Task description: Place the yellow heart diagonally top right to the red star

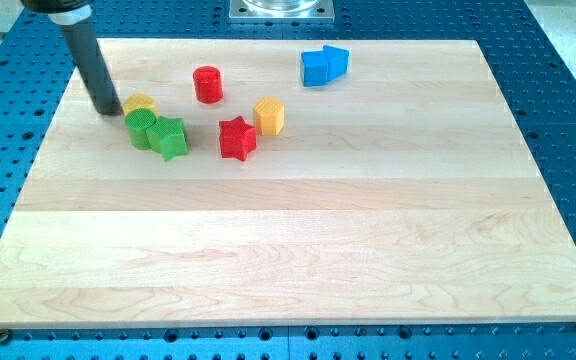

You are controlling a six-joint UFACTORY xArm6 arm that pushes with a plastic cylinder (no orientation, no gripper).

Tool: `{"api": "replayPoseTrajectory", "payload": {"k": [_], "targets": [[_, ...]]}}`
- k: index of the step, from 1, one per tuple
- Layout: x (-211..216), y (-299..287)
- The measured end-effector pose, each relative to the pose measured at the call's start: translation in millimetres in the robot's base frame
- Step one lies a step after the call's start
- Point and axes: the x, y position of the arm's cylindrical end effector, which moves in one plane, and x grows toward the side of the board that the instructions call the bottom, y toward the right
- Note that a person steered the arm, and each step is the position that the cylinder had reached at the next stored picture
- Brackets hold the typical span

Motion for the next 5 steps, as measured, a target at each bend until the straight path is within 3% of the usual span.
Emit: {"api": "replayPoseTrajectory", "payload": {"k": [1,2,3,4,5], "targets": [[-6,96],[-10,38],[23,4],[36,65],[21,148]]}}
